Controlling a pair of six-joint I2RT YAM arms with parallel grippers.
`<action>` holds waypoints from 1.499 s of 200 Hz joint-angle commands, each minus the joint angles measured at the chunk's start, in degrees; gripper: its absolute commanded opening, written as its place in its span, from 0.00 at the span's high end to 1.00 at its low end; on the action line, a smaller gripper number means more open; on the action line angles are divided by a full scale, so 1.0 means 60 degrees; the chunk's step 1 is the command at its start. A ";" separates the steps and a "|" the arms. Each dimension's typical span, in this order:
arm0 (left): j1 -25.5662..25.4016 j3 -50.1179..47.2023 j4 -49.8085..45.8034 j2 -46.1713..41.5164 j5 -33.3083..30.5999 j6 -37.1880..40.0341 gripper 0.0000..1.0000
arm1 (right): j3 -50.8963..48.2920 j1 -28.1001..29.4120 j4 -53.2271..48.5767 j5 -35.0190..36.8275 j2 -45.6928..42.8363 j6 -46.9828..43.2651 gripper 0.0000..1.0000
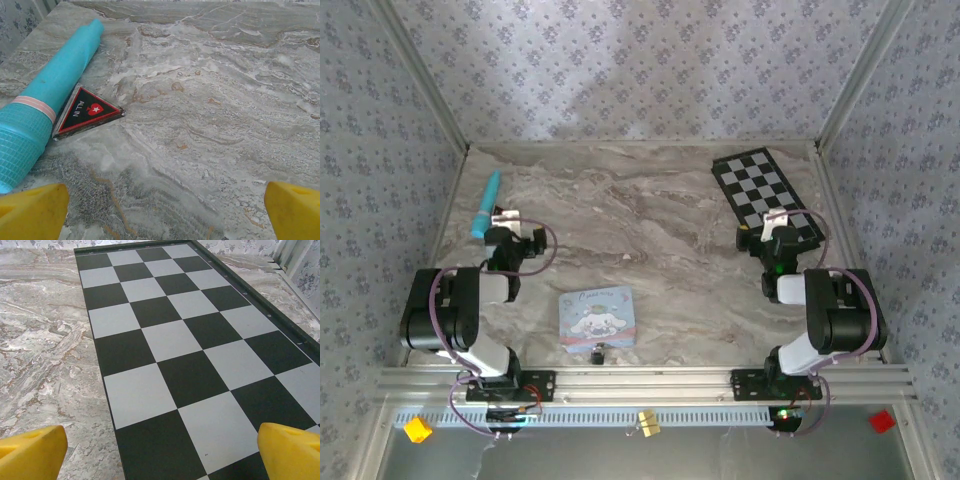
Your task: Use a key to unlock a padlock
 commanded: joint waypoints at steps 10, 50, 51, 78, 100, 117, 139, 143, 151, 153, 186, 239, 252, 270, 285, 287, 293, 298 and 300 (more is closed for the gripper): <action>0.0013 0.0201 0.0024 -0.0055 0.0106 0.0101 0.00 | 0.0103 -0.0004 -0.0037 0.0019 0.0009 0.0025 0.01; 0.0024 0.0194 0.0024 -0.0066 0.0111 0.0101 0.00 | 0.0103 -0.0010 -0.0037 0.0018 0.0009 0.0026 0.01; 0.0024 0.0198 0.0024 -0.0059 0.0111 0.0100 0.00 | 0.0104 -0.0010 -0.0037 0.0023 0.0009 0.0026 0.01; 0.0011 0.0201 0.0024 -0.0067 0.0110 0.0106 0.00 | 0.0112 -0.0010 -0.0043 -0.0002 0.0010 0.0025 0.01; 0.0015 0.0202 0.0023 -0.0067 0.0111 0.0099 0.00 | 0.0111 -0.0010 -0.0053 -0.0002 0.0007 0.0025 0.01; 0.0013 0.0201 0.0031 -0.0063 0.0111 0.0094 0.00 | 0.0146 -0.0073 -0.0119 -0.0171 0.0024 0.0067 0.01; 0.0046 0.0201 0.0019 -0.0067 0.0142 0.0070 0.00 | 0.0163 -0.0169 -0.0141 -0.0332 0.0018 0.0106 0.01; 0.0048 0.0201 0.0024 -0.0056 0.0151 0.0073 0.00 | 0.0158 -0.0171 -0.0140 -0.0329 0.0024 0.0099 0.01; 0.0045 0.0201 0.0024 -0.0065 0.0144 0.0074 0.00 | 0.0162 -0.0171 -0.0140 -0.0327 0.0024 0.0100 0.01; 0.0051 0.0201 0.0020 -0.0066 0.0149 0.0071 0.00 | 0.0163 -0.0171 -0.0140 -0.0325 0.0024 0.0099 0.01; 0.0050 0.0201 0.0017 -0.0060 0.0147 0.0081 0.00 | 0.0152 -0.0171 -0.0140 -0.0328 0.0024 0.0119 0.01; -0.0108 0.0720 -0.1475 -0.0877 -0.0313 0.0083 0.00 | 0.0072 -0.0003 -0.0109 -0.0423 -0.0148 -0.0150 0.01; -0.0297 0.1012 -0.2673 -0.1662 -0.0573 0.0103 0.00 | -0.0064 -0.0019 -0.0094 -0.0376 -0.0402 -0.0108 0.01; -0.0693 0.1007 -0.3615 -0.2927 -0.0574 0.0094 0.00 | -0.0144 0.0024 -0.0650 -0.0322 -0.1263 -0.0169 0.01; -0.0964 0.1137 -0.4551 -0.4094 -0.0656 -0.0169 0.00 | 0.0300 0.0163 -0.2384 -0.0174 -0.2198 -0.0213 0.01; -0.0985 0.1157 -0.4657 -0.4241 -0.0670 -0.0239 0.00 | 0.0366 0.0202 -0.2601 -0.0137 -0.2297 -0.0173 0.01; -0.1027 0.1241 -0.5059 -0.4676 -0.0769 -0.0520 0.00 | 0.0546 0.0248 -0.3123 -0.0142 -0.2642 0.0010 0.01; -0.1051 0.1329 -0.5398 -0.5033 -0.0878 -0.0860 0.00 | 0.0633 0.0267 -0.3439 -0.0297 -0.2907 0.0157 0.01; -0.1047 0.1369 -0.5532 -0.5161 -0.0923 -0.1023 0.00 | 0.0662 0.0275 -0.3554 -0.0380 -0.3023 0.0197 0.01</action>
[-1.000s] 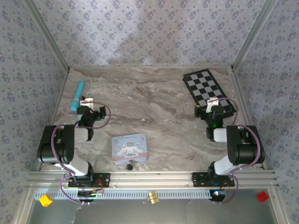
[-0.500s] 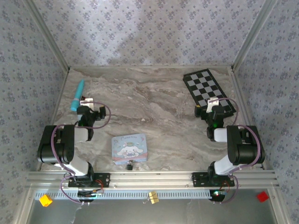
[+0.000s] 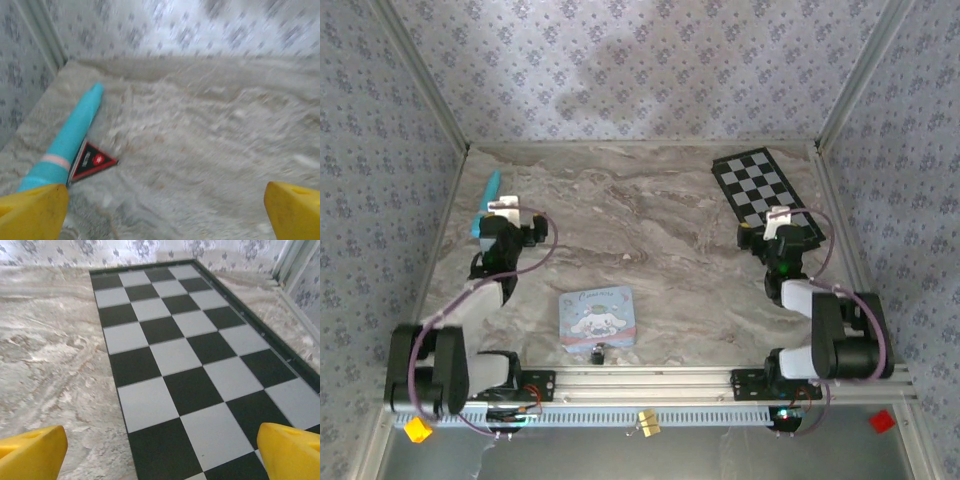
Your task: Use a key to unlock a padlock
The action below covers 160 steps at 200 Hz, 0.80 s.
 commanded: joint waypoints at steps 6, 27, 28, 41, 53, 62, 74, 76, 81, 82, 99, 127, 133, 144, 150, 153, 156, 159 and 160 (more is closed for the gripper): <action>-0.0171 0.0641 -0.2543 -0.1794 -0.0674 -0.1475 0.00 | 0.0706 0.0262 -0.2388 -0.0375 -0.1524 0.0393 0.01; -0.0179 0.1347 -0.4956 -0.2783 -0.1629 -0.3751 0.00 | 0.1194 0.0500 -0.3766 -0.1121 -0.2900 0.1300 0.01; -0.0173 0.1382 -0.5093 -0.2815 -0.1685 -0.3864 0.00 | 0.1232 0.0509 -0.3881 -0.1141 -0.2963 0.1369 0.01; -0.0145 0.1813 -0.6657 -0.3185 -0.2030 -0.4966 0.00 | 0.1768 0.0577 -0.5170 -0.1176 -0.3723 0.2489 0.01; -0.0082 0.1964 -0.7751 -0.3454 -0.2109 -0.5763 0.00 | 0.2234 0.0565 -0.6351 -0.0895 -0.4229 0.3552 0.01; -0.0023 0.1939 -0.8387 -0.3650 -0.2087 -0.6266 0.00 | 0.2540 0.0514 -0.7490 -0.0316 -0.4512 0.4519 0.01; 0.0121 0.1692 -0.8723 -0.3961 -0.1492 -0.6375 0.00 | 0.2708 0.0402 -0.9065 0.0178 -0.4796 0.5917 0.01; 0.0146 0.1629 -0.8686 -0.4031 -0.1305 -0.6331 0.00 | 0.2699 0.0357 -0.9189 0.0177 -0.4827 0.6015 0.01; 0.0235 0.1443 -0.8530 -0.4154 -0.0645 -0.6182 0.00 | 0.2698 0.0190 -0.9297 -0.0008 -0.4885 0.6091 0.01; 0.0246 0.1401 -0.8484 -0.4189 -0.0512 -0.6149 0.00 | 0.2687 0.0156 -0.9305 -0.0087 -0.4900 0.6079 0.01; 0.0332 0.0690 -0.7654 -0.4501 0.1343 -0.5955 0.00 | 0.2671 -0.0170 -0.9340 -0.1409 -0.4868 0.5668 0.01; -0.0133 0.0100 -0.6769 -0.4296 0.2843 -0.5730 0.00 | 0.3290 0.1059 -1.1150 -0.0659 -0.4261 0.5418 0.01; -0.0411 0.0113 -0.6797 -0.4229 0.2787 -0.5573 0.00 | 0.3427 0.1499 -1.1587 -0.0301 -0.4122 0.5394 0.01; -0.0975 0.0129 -0.6798 -0.4154 0.2542 -0.5247 0.00 | 0.3584 0.2425 -1.2194 0.0387 -0.3899 0.5425 0.01; -0.1311 0.0129 -0.6793 -0.4162 0.2315 -0.5054 0.00 | 0.3651 0.2931 -1.2628 0.0740 -0.3791 0.5531 0.01; -0.1445 0.0116 -0.6778 -0.4155 0.2191 -0.4964 0.00 | 0.3670 0.3165 -1.2777 0.0888 -0.3742 0.5600 0.01; -0.1603 0.0102 -0.6763 -0.4172 0.2061 -0.4872 0.00 | 0.3672 0.3405 -1.2916 0.1021 -0.3695 0.5661 0.01; -0.1793 0.0076 -0.6724 -0.4170 0.1943 -0.4780 0.00 | 0.3685 0.3636 -1.3038 0.1141 -0.3653 0.5759 0.01; -0.1845 0.0066 -0.6717 -0.4176 0.1903 -0.4752 0.00 | 0.3686 0.3711 -1.3080 0.1176 -0.3640 0.5789 0.01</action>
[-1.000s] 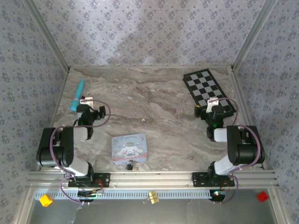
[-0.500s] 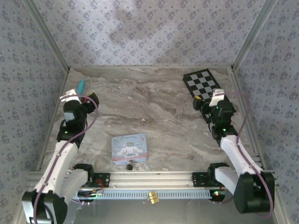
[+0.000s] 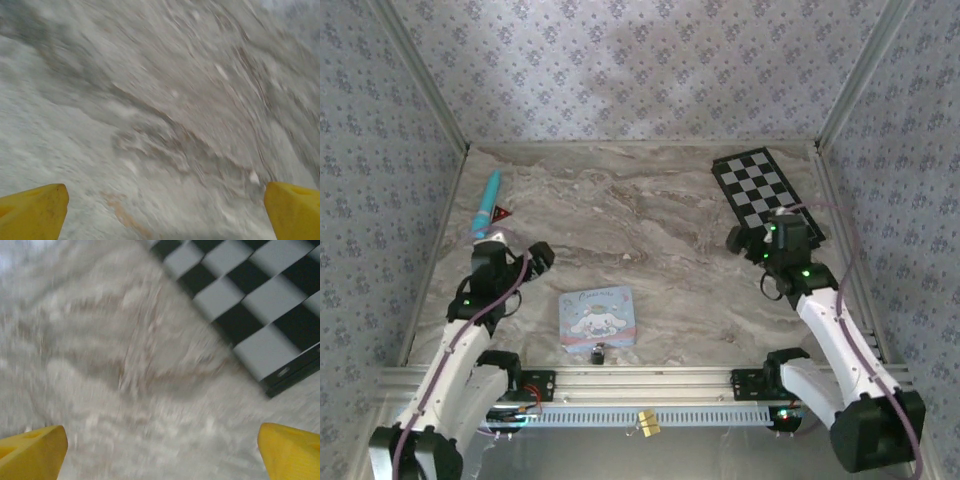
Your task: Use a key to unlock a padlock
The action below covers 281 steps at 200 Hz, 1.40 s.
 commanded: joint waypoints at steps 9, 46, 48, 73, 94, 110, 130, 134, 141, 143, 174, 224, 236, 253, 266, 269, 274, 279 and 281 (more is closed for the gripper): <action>-0.1367 0.0044 0.0558 -0.0102 -0.0290 0.0959 0.00 | 0.0504 0.2092 -0.2571 0.1541 0.0338 0.0784 0.01; -0.1798 -0.0711 0.1435 -0.0272 -0.0926 0.1357 0.00 | 0.0488 0.4014 -0.3783 0.1940 0.0875 0.2191 0.02; -0.1798 -0.0734 0.1458 -0.0286 -0.0932 0.1382 0.00 | 0.0496 0.4104 -0.3876 0.1970 0.0905 0.2275 0.02; -0.1798 -0.0921 0.1582 -0.0348 -0.1290 0.1649 0.00 | 0.0574 0.4916 -0.5001 0.2327 0.1178 0.3260 0.03; -0.1798 -0.1051 0.1773 -0.0379 -0.1252 0.1688 0.00 | 0.0367 0.5249 -0.5464 0.2175 0.1417 0.4163 0.06; -0.1812 -0.1180 0.1908 -0.0529 -0.1178 0.1688 0.00 | 0.0151 0.5523 -0.5514 0.1954 0.1677 0.4669 0.10; -0.1820 -0.1295 0.1985 -0.0739 -0.1222 0.1660 0.00 | -0.0008 0.5709 -0.5375 0.1633 0.2037 0.5014 0.19; -0.1814 -0.1314 0.1992 -0.0779 -0.1222 0.1648 0.00 | -0.0013 0.5739 -0.5344 0.1587 0.2116 0.5073 0.21; -0.1812 -0.1345 0.2007 -0.0816 -0.1223 0.1630 0.00 | -0.0010 0.5770 -0.5299 0.1500 0.2238 0.5158 0.24; -0.1812 -0.1354 0.2008 -0.0829 -0.1229 0.1619 0.00 | -0.0010 0.5781 -0.5270 0.1471 0.2268 0.5177 0.25; -0.1812 -0.1417 0.1938 -0.1072 -0.1230 0.1529 0.00 | -0.0133 0.5977 -0.5042 0.1114 0.2824 0.5429 0.43; -0.1812 -0.1426 0.1847 -0.1187 -0.1241 0.1426 0.00 | -0.0399 0.6097 -0.4828 0.0978 0.3438 0.5607 0.54; -0.1812 -0.1420 0.1832 -0.1189 -0.1259 0.1413 0.00 | -0.0498 0.6122 -0.4737 0.0946 0.3537 0.5681 0.56; -0.1812 -0.1442 0.1850 -0.1185 -0.1237 0.1395 0.00 | -0.0660 0.6127 -0.4639 0.0924 0.3597 0.5834 0.58; -0.1812 -0.1435 0.1847 -0.1187 -0.1244 0.1395 0.00 | -0.0750 0.6111 -0.4516 0.0895 0.3615 0.5869 0.60; -0.1812 -0.1435 0.1854 -0.1192 -0.1245 0.1395 0.00 | -0.0763 0.6111 -0.4489 0.0890 0.3603 0.5859 0.61; -0.1812 -0.1435 0.1860 -0.1185 -0.1237 0.1395 0.00 | -0.0784 0.6111 -0.4454 0.0887 0.3616 0.5885 0.61; -0.1809 -0.1449 0.1861 -0.1192 -0.1236 0.1395 0.00 | -0.0808 0.6111 -0.4422 0.0887 0.3626 0.5887 0.63; -0.1812 -0.1450 0.1868 -0.1187 -0.1244 0.1388 0.00 | -0.0811 0.6111 -0.4428 0.0886 0.3635 0.5887 0.63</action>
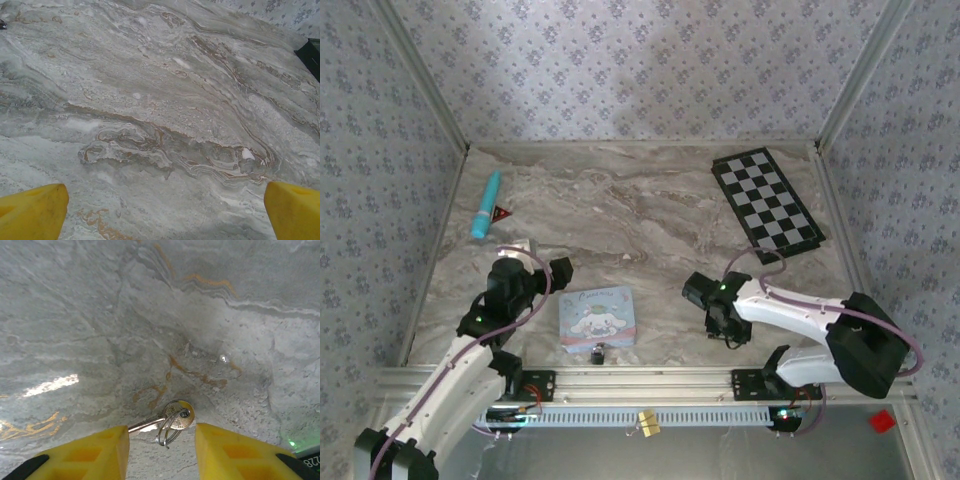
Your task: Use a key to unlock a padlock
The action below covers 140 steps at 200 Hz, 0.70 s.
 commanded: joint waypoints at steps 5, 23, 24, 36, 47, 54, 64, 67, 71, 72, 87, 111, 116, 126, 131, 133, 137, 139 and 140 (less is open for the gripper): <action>-0.0038 -0.0014 0.0131 -0.0100 -0.0097 -0.0088 0.00 | -0.0185 0.0046 0.0022 -0.0014 0.0125 0.0356 0.63; -0.0037 -0.0011 0.0145 -0.0107 -0.0092 -0.0090 0.00 | -0.0212 0.0042 -0.0033 0.0029 0.0188 0.0371 0.67; -0.0037 -0.0011 0.0145 -0.0103 -0.0083 -0.0089 0.00 | -0.0213 0.0042 -0.0032 0.0026 0.0195 0.0364 0.67; -0.0038 -0.0018 0.0145 -0.0105 -0.0081 -0.0088 0.00 | -0.0244 0.0042 -0.0047 0.0071 0.0198 0.0371 0.69; -0.0038 -0.0014 0.0145 -0.0101 -0.0083 -0.0088 0.00 | -0.0262 0.0043 -0.0093 0.0106 0.0197 0.0392 0.71; -0.0038 -0.0026 0.0154 -0.0099 -0.0086 -0.0087 0.00 | -0.0273 0.0042 -0.0149 0.0152 0.0177 0.0400 0.72; -0.0038 -0.0025 0.0160 -0.0102 -0.0069 -0.0088 0.00 | -0.0273 0.0042 -0.0243 0.0201 0.0164 0.0442 0.73; -0.0038 -0.0025 0.0160 -0.0100 -0.0072 -0.0088 0.00 | -0.0284 0.0031 -0.0259 0.0210 0.0161 0.0452 0.74; -0.0038 -0.0025 0.0160 -0.0099 -0.0062 -0.0088 0.00 | -0.0298 0.0028 -0.0272 0.0213 0.0137 0.0459 0.74; -0.0038 -0.0018 0.0160 -0.0099 -0.0061 -0.0088 0.00 | -0.0301 0.0027 -0.0285 0.0213 0.0142 0.0459 0.74; -0.0038 -0.0037 0.0175 -0.0099 -0.0063 -0.0088 0.00 | -0.0357 0.0027 -0.0258 0.0209 0.0088 0.0471 0.76; -0.0038 -0.0047 0.0209 -0.0073 -0.0086 -0.0080 0.00 | -0.0390 0.0015 -0.0165 0.0228 0.0052 0.0489 0.80; -0.0038 -0.0040 0.0204 -0.0060 -0.0083 -0.0075 0.00 | -0.0390 0.0013 -0.0153 0.0241 0.0044 0.0489 0.81; -0.0038 -0.0040 0.0219 -0.0041 -0.0085 -0.0073 0.00 | -0.0361 0.0014 -0.0151 0.0271 0.0035 0.0489 0.84; -0.0038 -0.0041 0.0232 -0.0020 -0.0075 -0.0073 0.00 | -0.0334 0.0013 -0.0136 0.0298 0.0026 0.0466 0.85; -0.0038 -0.0040 0.0233 -0.0013 -0.0074 -0.0073 0.00 | -0.0325 0.0016 -0.0127 0.0319 0.0005 0.0461 0.85; -0.0038 -0.0036 0.0250 0.0000 -0.0074 -0.0071 0.00 | -0.0307 0.0016 -0.0123 0.0353 -0.0011 0.0441 0.86; -0.0038 -0.0039 0.0248 0.0002 -0.0081 -0.0061 0.00 | -0.0303 0.0014 -0.0112 0.0369 -0.0023 0.0433 0.87; -0.0038 -0.0040 0.0248 0.0010 -0.0078 -0.0067 0.00 | -0.0296 0.0013 -0.0108 0.0379 -0.0034 0.0432 0.87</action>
